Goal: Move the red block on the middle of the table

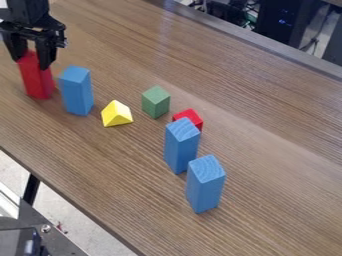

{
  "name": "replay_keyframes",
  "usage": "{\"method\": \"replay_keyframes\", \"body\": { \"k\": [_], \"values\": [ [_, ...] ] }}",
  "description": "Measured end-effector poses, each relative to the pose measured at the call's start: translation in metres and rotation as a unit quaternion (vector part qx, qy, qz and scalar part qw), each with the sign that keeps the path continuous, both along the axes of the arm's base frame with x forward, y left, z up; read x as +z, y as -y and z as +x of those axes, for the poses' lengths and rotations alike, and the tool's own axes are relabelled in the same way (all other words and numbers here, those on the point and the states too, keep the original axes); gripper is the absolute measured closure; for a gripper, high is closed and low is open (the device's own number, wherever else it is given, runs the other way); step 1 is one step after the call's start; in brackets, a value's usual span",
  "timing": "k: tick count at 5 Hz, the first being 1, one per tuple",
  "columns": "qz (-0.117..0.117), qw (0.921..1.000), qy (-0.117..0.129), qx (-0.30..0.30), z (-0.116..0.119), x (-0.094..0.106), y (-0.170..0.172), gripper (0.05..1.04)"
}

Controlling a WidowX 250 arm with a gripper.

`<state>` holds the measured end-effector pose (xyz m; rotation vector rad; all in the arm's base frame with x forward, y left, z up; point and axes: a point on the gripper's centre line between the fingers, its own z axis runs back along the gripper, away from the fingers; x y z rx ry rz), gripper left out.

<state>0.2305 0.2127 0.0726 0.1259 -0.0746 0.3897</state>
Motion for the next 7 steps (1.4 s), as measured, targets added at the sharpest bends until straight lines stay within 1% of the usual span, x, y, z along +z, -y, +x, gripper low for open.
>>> {"method": "replay_keyframes", "body": {
  "k": [1, 2, 3, 4, 5, 6, 7],
  "values": [
    [-0.011, 0.9999, 0.006, 0.007, 0.004, 0.005, 0.002, 0.528],
    [-0.019, 0.9991, 0.037, 0.006, 0.023, 0.028, -0.002, 0.528],
    [-0.032, 0.9972, 0.067, 0.003, 0.044, 0.061, -0.001, 0.528],
    [-0.030, 0.9947, 0.092, -0.036, 0.067, 0.082, 0.012, 0.528],
    [-0.017, 0.9891, 0.111, -0.095, 0.090, 0.086, 0.032, 0.528],
    [0.005, 0.9808, 0.125, -0.149, 0.114, 0.079, 0.049, 0.528],
    [0.017, 0.9750, 0.126, -0.182, 0.131, 0.063, 0.058, 0.528]
  ]
}}
